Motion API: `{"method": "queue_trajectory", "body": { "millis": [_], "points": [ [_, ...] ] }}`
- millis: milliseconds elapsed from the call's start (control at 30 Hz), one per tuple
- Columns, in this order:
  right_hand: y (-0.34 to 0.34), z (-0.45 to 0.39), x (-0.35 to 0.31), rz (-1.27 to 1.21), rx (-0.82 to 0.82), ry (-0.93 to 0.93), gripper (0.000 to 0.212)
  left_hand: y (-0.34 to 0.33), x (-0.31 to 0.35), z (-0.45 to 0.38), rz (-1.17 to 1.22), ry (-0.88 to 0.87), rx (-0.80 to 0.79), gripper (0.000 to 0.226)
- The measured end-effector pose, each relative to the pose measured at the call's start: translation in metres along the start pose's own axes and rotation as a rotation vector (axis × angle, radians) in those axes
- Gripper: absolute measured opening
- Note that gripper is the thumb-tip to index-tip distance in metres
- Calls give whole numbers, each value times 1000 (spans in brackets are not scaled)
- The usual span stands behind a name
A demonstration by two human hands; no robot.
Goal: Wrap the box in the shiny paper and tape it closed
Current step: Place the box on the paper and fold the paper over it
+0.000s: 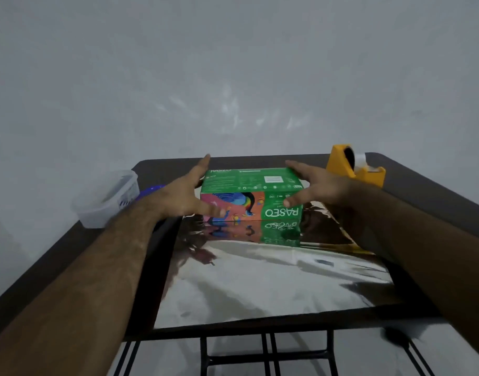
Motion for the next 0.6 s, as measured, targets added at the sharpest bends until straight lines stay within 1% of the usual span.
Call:
{"method": "queue_trajectory", "body": {
  "millis": [33, 67, 100, 133, 167, 200, 233, 267, 300, 333, 400, 467, 533, 600],
  "points": [
    [3, -3, 5, -5, 31, -3, 151, -3, -4, 3, -14, -1, 10, 170],
    [5, -3, 10, -18, 57, 2, 151, -1, -3, 7, -79, 12, 28, 170],
    [4, -3, 14, -23, 72, 12, 149, 5, 1, 14, -170, 29, 75, 167],
    [5, -1, 15, -12, 81, 41, 145, 15, 11, 22, -261, 29, 157, 160],
    [3, 0, 16, -13, 66, 78, 134, 25, 27, 34, -343, -7, 256, 146],
    [-1, 0, 16, -31, 32, 110, 120, 29, 46, 47, -410, -88, 333, 123],
    [-4, 1, 15, -34, 8, 132, 107, 27, 66, 60, -460, -189, 358, 97],
    [-5, 2, 15, -25, -6, 145, 101, 17, 80, 70, -489, -261, 313, 76],
    [-5, 3, 16, -19, -11, 148, 98, 2, 88, 77, -503, -293, 209, 64],
    [-6, 3, 18, -15, -21, 144, 97, -16, 89, 80, -515, -274, 74, 60],
    [-9, 6, 16, 34, -48, 149, 97, -51, 85, 83, -516, -224, -159, 66],
    [-10, 8, 13, 100, -66, 136, 97, -77, 81, 82, -548, -227, -296, 74],
    [-9, 12, 11, 161, -64, 114, 101, -91, 79, 84, -588, -271, -348, 76],
    [-8, 14, 11, 243, -51, 101, 105, -90, 75, 88, -561, -279, -362, 75]
  ]
}}
Point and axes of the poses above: each hand's wrist, its own z-axis away from the middle knuckle, its own y-axis out of the back of the hand, x = y × z, the point moved 8 cm from there along -z, towards the middle knuckle, and after that the axes turned 6 degrees about -x, right-handed, at the moved point
